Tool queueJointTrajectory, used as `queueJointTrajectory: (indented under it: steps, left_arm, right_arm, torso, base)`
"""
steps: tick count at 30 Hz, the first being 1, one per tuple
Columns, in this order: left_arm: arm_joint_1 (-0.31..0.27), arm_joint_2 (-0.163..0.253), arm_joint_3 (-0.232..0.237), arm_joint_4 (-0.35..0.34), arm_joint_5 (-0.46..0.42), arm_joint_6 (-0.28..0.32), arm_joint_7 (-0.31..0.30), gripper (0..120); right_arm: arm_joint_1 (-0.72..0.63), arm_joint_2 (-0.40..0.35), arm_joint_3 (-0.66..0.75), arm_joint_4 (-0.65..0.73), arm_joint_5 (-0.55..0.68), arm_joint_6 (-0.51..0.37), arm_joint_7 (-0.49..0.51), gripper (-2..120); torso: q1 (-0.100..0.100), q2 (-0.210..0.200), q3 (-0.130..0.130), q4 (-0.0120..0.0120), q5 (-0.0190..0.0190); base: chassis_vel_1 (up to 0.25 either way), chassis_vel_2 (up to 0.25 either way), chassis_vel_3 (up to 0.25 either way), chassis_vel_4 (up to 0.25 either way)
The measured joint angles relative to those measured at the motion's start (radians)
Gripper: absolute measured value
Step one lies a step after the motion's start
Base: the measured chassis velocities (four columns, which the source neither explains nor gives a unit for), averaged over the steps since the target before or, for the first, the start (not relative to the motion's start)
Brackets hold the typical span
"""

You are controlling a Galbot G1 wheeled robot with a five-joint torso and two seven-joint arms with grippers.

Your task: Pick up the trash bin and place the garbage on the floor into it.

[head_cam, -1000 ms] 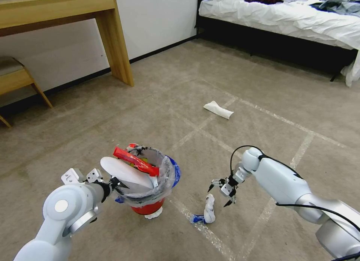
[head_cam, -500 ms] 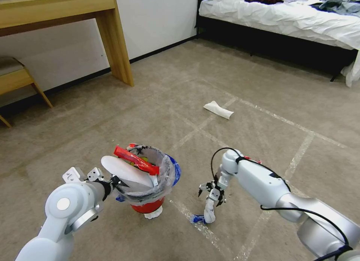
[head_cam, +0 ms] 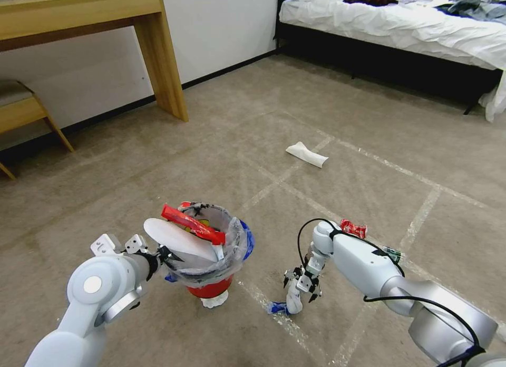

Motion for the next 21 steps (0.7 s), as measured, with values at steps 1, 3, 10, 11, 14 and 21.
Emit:
queueJointTrajectory:
  steps: [1,3,10,11,14,21]
  left_arm:
    - [0.0,-0.003,0.002,0.001,0.002,0.001,0.001,4]
    - [0.0,-0.005,0.003,0.001,0.004,0.002,0.001,4]
    - [0.0,-0.008,0.003,0.002,0.008,0.002,0.003,4]
    - [0.0,-0.008,0.003,0.002,0.008,0.002,0.003,4]
    - [-0.002,-0.008,0.004,0.002,0.008,0.003,0.004,4]
    - [-0.004,-0.011,0.008,0.003,0.011,0.004,0.005,4]
  right_arm:
    - [-0.004,0.0,0.0,0.006,-0.014,0.0,0.018,100]
    - [-0.006,0.0,0.0,0.009,-0.022,0.0,0.029,100]
    - [-0.012,0.002,0.012,0.032,-0.098,-0.001,0.067,100]
    - [-0.012,0.002,0.012,0.032,-0.098,-0.001,0.067,100]
    - [-0.02,-0.004,0.014,0.037,-0.119,-0.001,0.076,100]
    - [-0.033,-0.004,0.017,0.024,-0.13,-0.001,0.091,100]
  torso:
    - [0.0,0.0,0.0,0.0,0.0001]
    - [0.0,0.0,0.0,0.0,0.0]
    - [0.0,0.0,0.0,0.0002,0.0]
    - [0.0,0.0,0.0,0.0002,0.0]
    - [0.0,0.0,0.0,0.0,0.0]
    - [0.0,0.0,0.0,0.0001,0.0]
  base:
    - [0.0,0.0,0.0,0.0]
    - [0.0,0.0,0.0,0.0]
    - [0.0,0.0,0.0,0.0]
    - [0.0,0.0,0.0,0.0]
    - [0.0,0.0,0.0,0.0]
    - [0.0,0.0,0.0,0.0]
